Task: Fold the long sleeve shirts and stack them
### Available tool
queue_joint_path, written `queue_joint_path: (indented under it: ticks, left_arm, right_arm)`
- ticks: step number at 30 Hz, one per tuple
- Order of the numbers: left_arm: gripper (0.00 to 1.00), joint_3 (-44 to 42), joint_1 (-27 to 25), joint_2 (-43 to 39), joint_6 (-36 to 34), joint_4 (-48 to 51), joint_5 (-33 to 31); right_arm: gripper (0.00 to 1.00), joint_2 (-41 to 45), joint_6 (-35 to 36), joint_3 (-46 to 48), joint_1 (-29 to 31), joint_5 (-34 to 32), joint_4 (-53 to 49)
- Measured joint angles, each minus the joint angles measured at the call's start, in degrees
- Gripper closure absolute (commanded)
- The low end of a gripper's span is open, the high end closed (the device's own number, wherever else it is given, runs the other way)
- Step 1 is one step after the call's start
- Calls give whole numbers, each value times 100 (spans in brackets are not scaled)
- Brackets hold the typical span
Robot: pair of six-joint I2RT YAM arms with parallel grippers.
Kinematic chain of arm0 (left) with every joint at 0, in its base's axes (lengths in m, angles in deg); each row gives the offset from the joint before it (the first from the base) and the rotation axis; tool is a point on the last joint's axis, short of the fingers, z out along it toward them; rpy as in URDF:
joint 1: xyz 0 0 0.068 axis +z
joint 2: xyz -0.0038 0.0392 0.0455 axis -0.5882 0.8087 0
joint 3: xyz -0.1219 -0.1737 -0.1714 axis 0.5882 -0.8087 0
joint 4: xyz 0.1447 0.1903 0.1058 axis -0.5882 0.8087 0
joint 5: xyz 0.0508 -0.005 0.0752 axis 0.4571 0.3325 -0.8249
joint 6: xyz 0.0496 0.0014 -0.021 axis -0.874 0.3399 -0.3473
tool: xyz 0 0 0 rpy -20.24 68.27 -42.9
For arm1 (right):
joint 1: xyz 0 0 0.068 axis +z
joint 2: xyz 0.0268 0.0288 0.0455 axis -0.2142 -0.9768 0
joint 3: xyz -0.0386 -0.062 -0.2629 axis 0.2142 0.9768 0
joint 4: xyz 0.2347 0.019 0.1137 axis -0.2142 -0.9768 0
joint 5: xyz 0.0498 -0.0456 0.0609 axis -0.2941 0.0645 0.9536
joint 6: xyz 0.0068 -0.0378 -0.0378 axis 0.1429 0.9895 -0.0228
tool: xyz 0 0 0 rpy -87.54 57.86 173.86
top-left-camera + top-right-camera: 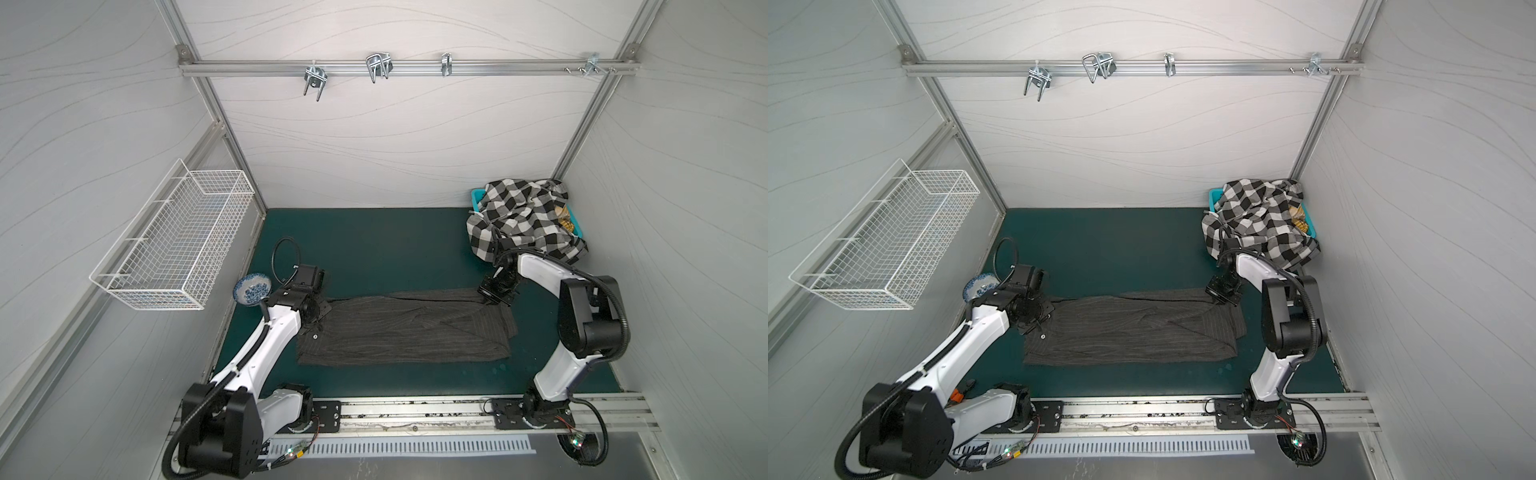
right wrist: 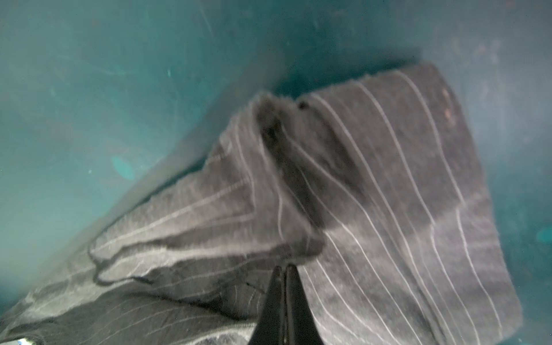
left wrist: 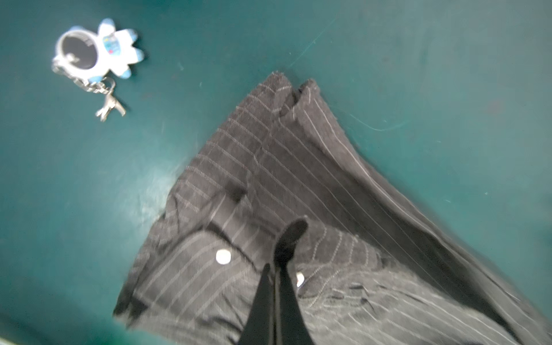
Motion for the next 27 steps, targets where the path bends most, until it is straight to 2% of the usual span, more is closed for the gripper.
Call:
queue_joint_path:
  ticks: [2,3,6,7,12,14,17,19,22,27]
  left_arm:
    - [100,11,44,382,-87,-129,2]
    - [100,17,59,575,-120,-192,9]
    - [100,24,72,1010,-186,-369,63]
    - [100,24,72,1071,-192,-411,72]
    - [100,101,81,1102,-234,-494,76]
    - [100,181,87,1102,-251,-496,70]
    - [100,275,90,1102,-269,-503,70]
    - [100,293,92,1108,-275,-507,76]
    - [100,293,92,1139,-291,-505,111]
    - [100,293,92,1137,-339,-505,179]
  right_arm:
    - [100,-127,22,-52,0,0,20]
    - [92,-181,39,-70,0,2,35]
    - [54,-238,90,-85,2,20,79]
    - [45,-234,127,-92,17,20,87]
    - [33,131,256,-184,264,-181,33]
    - [26,546,321,-188,605,-481,-50]
    - [17,1386,424,-138,1650,-1040,-114]
    - [14,1917,540,31,2627,-1257,7]
    - [20,2074,664,201,3733,-1456,52]
    - [30,1237,960,87,4631,-2094,37]
